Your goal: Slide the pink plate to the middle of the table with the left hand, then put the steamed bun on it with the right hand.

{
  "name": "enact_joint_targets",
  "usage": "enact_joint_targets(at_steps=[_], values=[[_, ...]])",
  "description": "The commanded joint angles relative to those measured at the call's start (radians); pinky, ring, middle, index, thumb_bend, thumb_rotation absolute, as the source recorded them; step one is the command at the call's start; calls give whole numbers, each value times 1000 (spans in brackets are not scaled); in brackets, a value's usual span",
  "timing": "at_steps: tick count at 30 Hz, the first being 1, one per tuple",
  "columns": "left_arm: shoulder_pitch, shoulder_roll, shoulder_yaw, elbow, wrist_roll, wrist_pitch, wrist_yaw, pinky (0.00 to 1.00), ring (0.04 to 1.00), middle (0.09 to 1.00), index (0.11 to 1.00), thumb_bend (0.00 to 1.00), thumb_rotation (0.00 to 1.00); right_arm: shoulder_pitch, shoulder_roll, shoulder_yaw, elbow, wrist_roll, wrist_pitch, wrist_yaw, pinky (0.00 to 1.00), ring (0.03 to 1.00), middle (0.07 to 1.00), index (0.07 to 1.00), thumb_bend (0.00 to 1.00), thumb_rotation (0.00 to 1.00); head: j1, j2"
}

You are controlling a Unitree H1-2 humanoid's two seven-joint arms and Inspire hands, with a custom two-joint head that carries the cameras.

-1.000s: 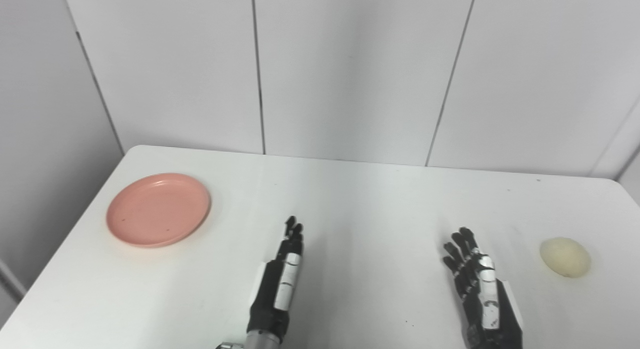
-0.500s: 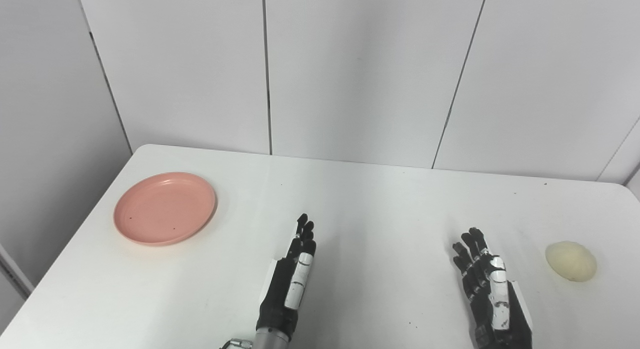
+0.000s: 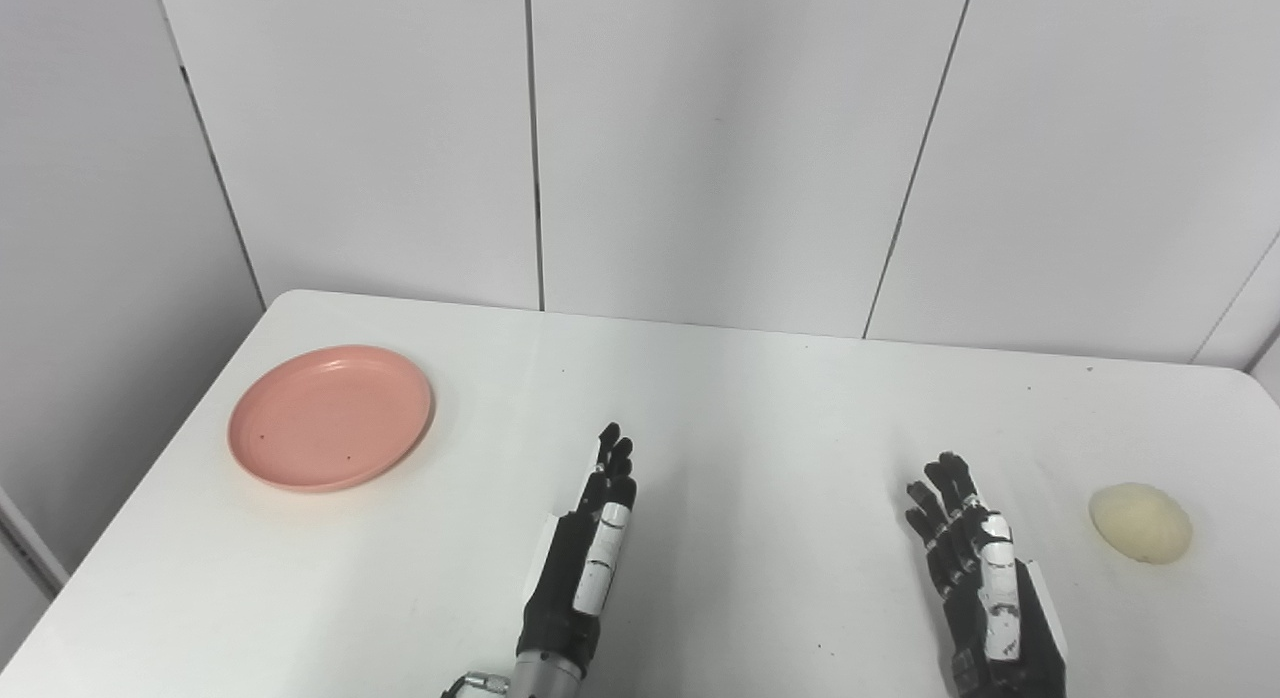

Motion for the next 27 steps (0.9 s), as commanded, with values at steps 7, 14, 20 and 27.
enact_joint_targets(at_steps=[7,14,20,27], values=[[3,-22,-6,48,7,-45,16,1000,1000,1000,1000,666,1000,35,0,-11,70,7,-34,11,975,942,959,960,659,1000,14,-8],[0,-23,-7,67,5,-61,18,1000,1000,1000,1000,668,1000,33,-1,-12,79,-4,-39,7,971,940,954,960,653,1000,11,-19],[-2,-19,-8,74,4,-66,18,1000,1000,1000,1000,670,1000,30,1,-12,86,-6,-40,6,963,937,951,953,656,1000,15,-29],[-7,-17,-10,88,6,-73,18,1000,1000,1000,1000,662,1000,25,2,-15,104,-6,-52,9,961,932,944,948,673,1000,13,-43]])
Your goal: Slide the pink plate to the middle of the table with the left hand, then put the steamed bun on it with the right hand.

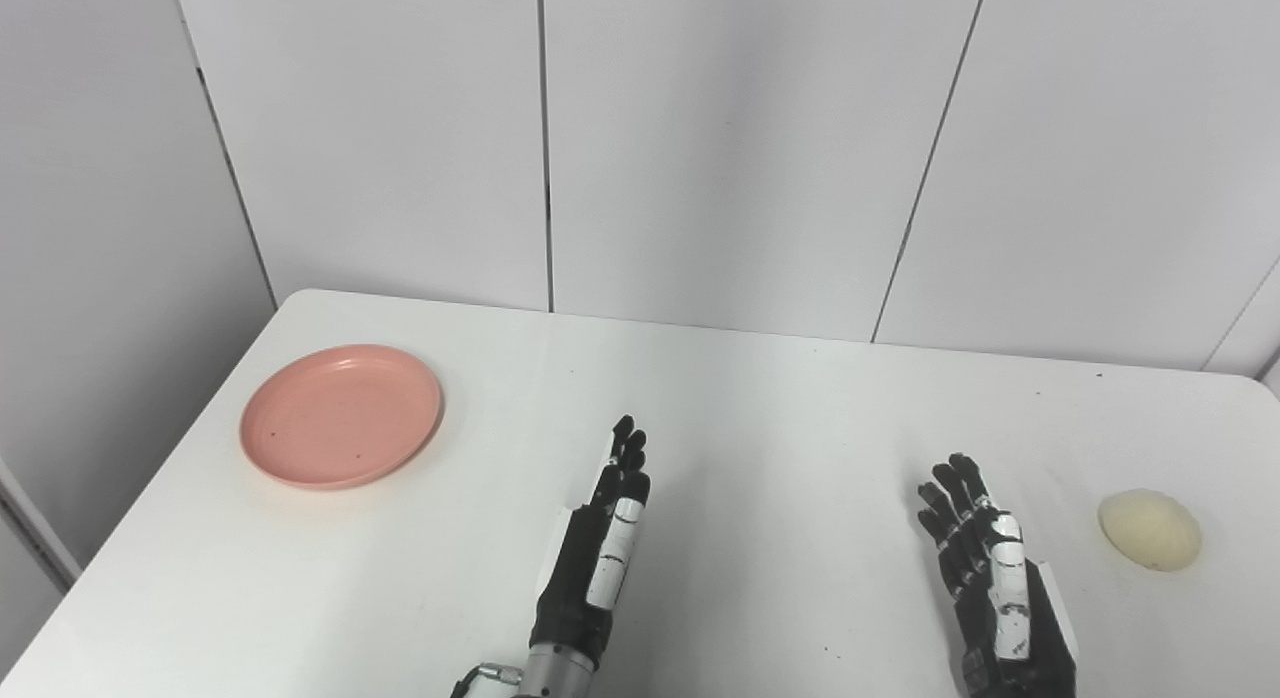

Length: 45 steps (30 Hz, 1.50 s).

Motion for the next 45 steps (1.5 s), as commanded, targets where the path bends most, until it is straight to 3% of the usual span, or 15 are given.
enact_joint_targets(at_steps=[1,7,19,27,32,35,38,45], values=[[11,-18,-2,59,5,-38,6,1000,1000,1000,1000,662,1000,42,3,-5,77,0,-42,9,954,930,943,948,673,1000,-1,0],[-1,-19,0,96,3,-67,13,1000,1000,1000,1000,672,1000,35,1,-9,97,-1,-47,9,950,926,940,941,679,1000,1,-18],[-4,-18,-1,103,20,-102,31,1000,1000,1000,1000,657,1000,35,-3,-9,95,0,-46,14,943,928,942,948,669,1000,2,-5],[-29,-5,9,45,33,-146,43,1000,981,987,1000,676,1000,51,5,-6,58,10,-28,12,956,931,938,947,667,1000,-2,25],[-92,5,49,-20,58,-171,76,1000,962,943,1000,688,1000,61,3,0,43,2,-26,12,937,918,926,944,673,1000,-13,34],[-139,8,86,-50,46,-149,72,1000,948,898,976,711,1000,65,4,2,33,-2,-23,10,934,916,924,942,675,1000,-21,39],[-194,30,128,-74,7,-127,55,1000,883,821,839,751,1000,66,8,-1,36,1,-27,8,925,907,915,934,684,1000,-24,40],[-286,102,213,-110,-33,-46,56,950,826,789,869,907,982,69,11,0,26,-5,-24,3,899,893,899,913,694,1000,-23,44]])
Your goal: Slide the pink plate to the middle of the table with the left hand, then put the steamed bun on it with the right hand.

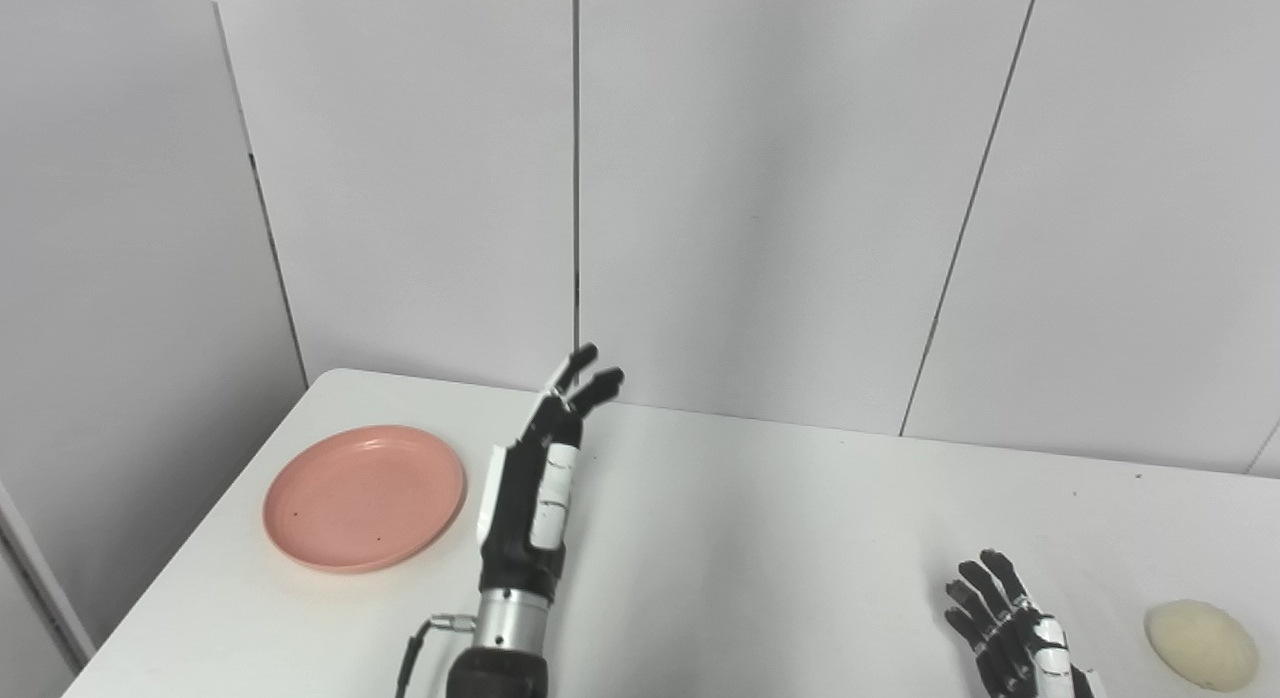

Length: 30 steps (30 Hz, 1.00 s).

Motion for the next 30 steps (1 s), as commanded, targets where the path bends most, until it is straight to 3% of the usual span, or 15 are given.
enact_joint_targets(at_steps=[1,9,15,20,22,24,30], values=[[-52,45,30,-39,-7,20,-2,954,827,788,871,914,981,68,10,1,41,1,-17,5,898,892,899,912,694,1000,3,2],[-84,154,97,-24,57,28,33,853,797,797,837,876,1000,68,5,-1,44,9,-16,13,912,898,904,919,675,1000,8,2],[-111,242,166,66,98,-43,95,863,813,815,831,848,1000,64,1,-2,52,12,-21,17,899,891,895,914,676,1000,15,-2],[-145,293,241,261,75,-188,179,897,857,878,935,831,1000,63,-2,-2,53,10,-20,17,909,898,896,922,672,1000,17,-1],[-160,316,267,325,63,-208,198,972,902,912,940,820,1000,63,-2,-4,54,14,-16,16,909,897,891,918,674,1000,17,-1],[-167,337,287,373,57,-222,223,983,914,919,939,811,1000,63,-1,-6,54,15,-13,15,907,895,889,917,674,1000,17,-2],[-178,381,327,469,23,-224,265,907,921,931,891,883,1000,62,-6,-7,55,19,-12,18,892,883,876,906,683,1000,22,-2]])
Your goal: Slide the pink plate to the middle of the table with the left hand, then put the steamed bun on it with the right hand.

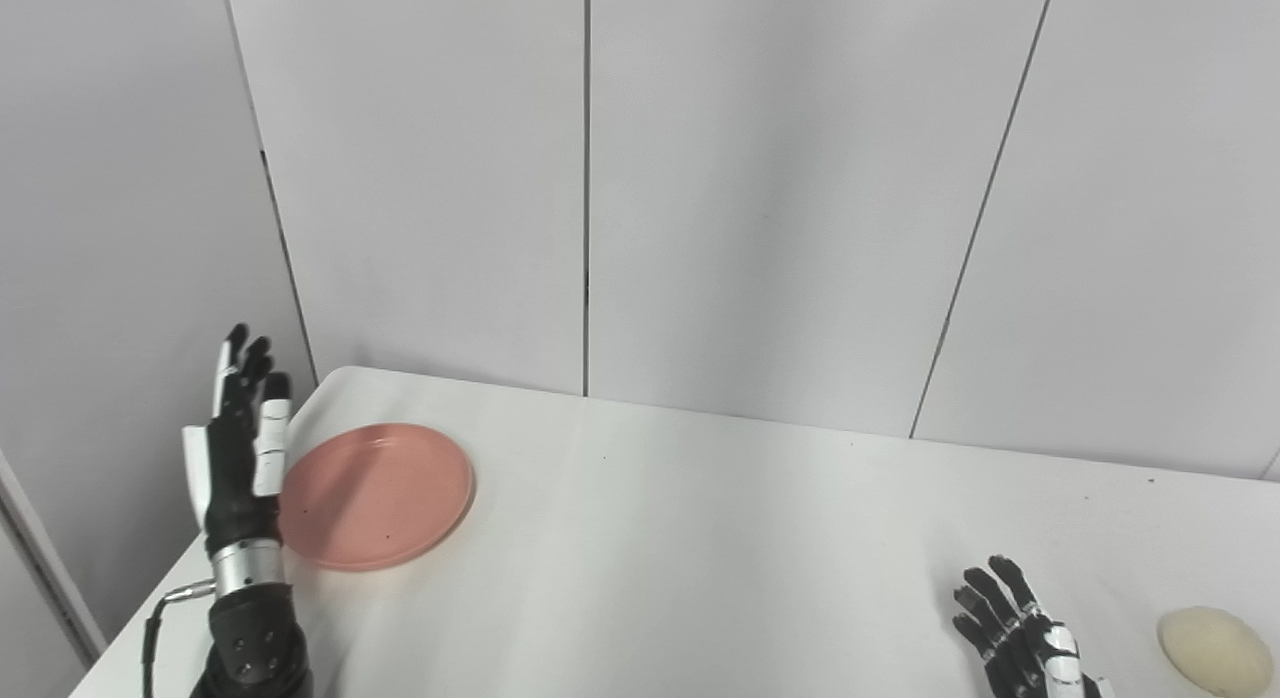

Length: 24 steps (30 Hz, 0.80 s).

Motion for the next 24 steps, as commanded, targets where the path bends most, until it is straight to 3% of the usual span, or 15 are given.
enact_joint_targets(at_steps=[1,5,18,24], values=[[-56,37,14,12,-16,-38,18,925,923,931,873,878,1000,55,-1,-5,59,7,-11,11,896,887,878,908,685,1000,-1,1],[-75,59,48,98,-104,-74,-2,993,934,931,854,859,1000,52,-4,-6,64,10,-8,12,911,897,887,915,688,1000,0,-1],[-95,85,45,252,-167,-81,-21,987,939,926,867,820,1000,50,0,-2,68,3,-16,8,901,889,878,914,672,1000,-7,2],[-102,70,66,259,-246,-75,-60,987,922,901,853,835,1000,50,-2,-1,66,8,-10,12,908,892,879,913,672,1000,-6,4]])
